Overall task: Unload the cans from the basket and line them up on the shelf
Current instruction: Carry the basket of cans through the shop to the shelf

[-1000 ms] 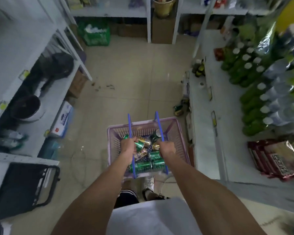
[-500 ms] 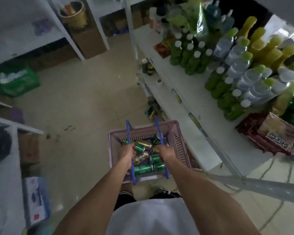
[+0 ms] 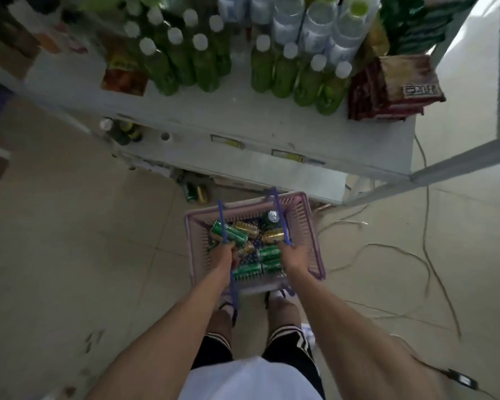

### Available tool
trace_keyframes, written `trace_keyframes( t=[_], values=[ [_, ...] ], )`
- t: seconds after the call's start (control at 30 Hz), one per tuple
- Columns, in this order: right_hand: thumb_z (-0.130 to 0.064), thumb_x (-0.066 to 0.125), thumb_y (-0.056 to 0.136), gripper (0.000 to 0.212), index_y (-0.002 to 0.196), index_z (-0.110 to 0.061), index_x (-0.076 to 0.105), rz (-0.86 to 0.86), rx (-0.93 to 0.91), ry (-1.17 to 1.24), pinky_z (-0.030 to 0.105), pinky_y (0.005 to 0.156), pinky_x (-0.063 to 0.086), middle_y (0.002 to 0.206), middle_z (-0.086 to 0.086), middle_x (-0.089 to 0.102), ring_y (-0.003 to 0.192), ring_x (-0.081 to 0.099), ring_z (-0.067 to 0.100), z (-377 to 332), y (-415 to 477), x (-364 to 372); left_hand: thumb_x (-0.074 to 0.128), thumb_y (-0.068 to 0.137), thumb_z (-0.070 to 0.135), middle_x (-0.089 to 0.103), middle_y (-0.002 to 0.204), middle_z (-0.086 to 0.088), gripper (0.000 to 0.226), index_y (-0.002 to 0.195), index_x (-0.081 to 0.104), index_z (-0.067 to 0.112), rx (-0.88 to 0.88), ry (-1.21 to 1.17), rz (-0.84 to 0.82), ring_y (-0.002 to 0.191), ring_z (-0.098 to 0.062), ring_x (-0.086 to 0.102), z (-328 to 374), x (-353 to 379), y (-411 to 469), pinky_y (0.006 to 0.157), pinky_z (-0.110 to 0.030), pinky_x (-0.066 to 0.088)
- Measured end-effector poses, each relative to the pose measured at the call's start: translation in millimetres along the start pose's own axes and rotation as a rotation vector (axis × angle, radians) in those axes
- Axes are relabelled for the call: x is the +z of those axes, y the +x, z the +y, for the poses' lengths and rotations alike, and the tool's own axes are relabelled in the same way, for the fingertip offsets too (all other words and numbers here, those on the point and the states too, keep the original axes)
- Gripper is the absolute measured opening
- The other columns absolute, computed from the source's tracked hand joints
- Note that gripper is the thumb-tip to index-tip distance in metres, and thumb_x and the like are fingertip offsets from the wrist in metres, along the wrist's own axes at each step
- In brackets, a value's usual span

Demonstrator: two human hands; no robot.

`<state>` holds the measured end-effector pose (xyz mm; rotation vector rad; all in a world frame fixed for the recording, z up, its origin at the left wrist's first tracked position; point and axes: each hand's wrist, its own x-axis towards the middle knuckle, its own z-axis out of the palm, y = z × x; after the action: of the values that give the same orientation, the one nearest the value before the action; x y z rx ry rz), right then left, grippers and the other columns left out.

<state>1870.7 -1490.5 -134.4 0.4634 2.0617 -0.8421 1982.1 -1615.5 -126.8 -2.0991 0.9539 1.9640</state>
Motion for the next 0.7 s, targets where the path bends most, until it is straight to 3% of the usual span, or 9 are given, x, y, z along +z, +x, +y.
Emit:
trace_keyframes(
  t=[0.13, 0.2, 0.33, 0.43, 0.53, 0.7],
  values=[
    [-0.023, 0.067, 0.095, 0.023, 0.079, -0.012, 0.054, 0.057, 0.126, 0.136, 0.033, 0.061, 0.04, 0.079, 0.011, 0.056, 0.068, 0.05, 0.02, 37.4, 28.2, 27.7, 0.046, 0.105, 0.011, 0.029, 0.044, 0.0, 0.043, 0.063, 0.039, 0.014, 0.033, 0.093, -0.068, 0.044, -0.017, 0.025, -9.0, -8.3, 49.5, 0.049, -0.031, 0.023],
    [-0.025, 0.067, 0.095, 0.021, 0.084, -0.01, 0.058, 0.102, 0.139, 0.191, 0.032, 0.058, 0.038, 0.08, 0.012, 0.058, 0.065, 0.05, 0.02, 43.0, 54.8, 43.3, 0.049, 0.104, 0.011, 0.032, 0.041, 0.001, 0.039, 0.066, 0.045, 0.011, 0.037, 0.104, -0.07, 0.045, -0.018, 0.027, -8.0, 0.4, 87.6, 0.049, -0.033, 0.025],
    [-0.027, 0.069, 0.093, 0.018, 0.094, -0.01, 0.065, 0.207, 0.149, 0.265, 0.039, 0.076, 0.05, 0.085, 0.013, 0.066, 0.081, 0.06, 0.028, 54.9, 112.8, 70.5, 0.05, 0.103, 0.01, 0.037, 0.05, -0.004, 0.032, 0.071, 0.049, 0.008, 0.078, 0.132, -0.104, 0.044, -0.017, 0.032, -11.4, 24.9, 159.0, 0.047, -0.03, 0.027],
    [-0.026, 0.068, 0.094, 0.023, 0.076, -0.012, 0.064, 0.246, 0.171, 0.306, 0.048, 0.083, 0.054, 0.076, 0.01, 0.065, 0.08, 0.061, 0.029, 66.0, 153.0, 85.5, 0.048, 0.104, 0.006, 0.036, 0.039, 0.002, 0.032, 0.072, 0.05, 0.006, 0.116, 0.084, -0.135, 0.032, -0.01, 0.032, -19.7, 37.1, 206.7, 0.039, -0.025, 0.025],
    [-0.025, 0.068, 0.093, 0.031, 0.065, -0.015, 0.058, 0.298, 0.163, 0.339, 0.048, 0.082, 0.053, 0.073, 0.011, 0.064, 0.076, 0.059, 0.029, 79.1, 195.9, 94.2, 0.048, 0.105, 0.01, 0.034, 0.05, -0.001, 0.03, 0.075, 0.05, 0.007, 0.144, 0.113, -0.161, 0.045, -0.014, 0.031, -20.2, 49.0, 247.6, 0.047, -0.028, 0.026],
    [-0.029, 0.066, 0.091, 0.023, 0.083, -0.008, 0.072, 0.318, 0.199, 0.358, 0.051, 0.09, 0.055, 0.091, 0.019, 0.073, 0.093, 0.068, 0.039, 99.5, 246.5, 113.5, 0.049, 0.105, 0.011, 0.035, 0.059, -0.004, 0.029, 0.076, 0.054, 0.008, 0.16, 0.12, -0.164, 0.052, -0.016, 0.033, -21.2, 63.0, 299.4, 0.053, -0.032, 0.028]
  ],
)
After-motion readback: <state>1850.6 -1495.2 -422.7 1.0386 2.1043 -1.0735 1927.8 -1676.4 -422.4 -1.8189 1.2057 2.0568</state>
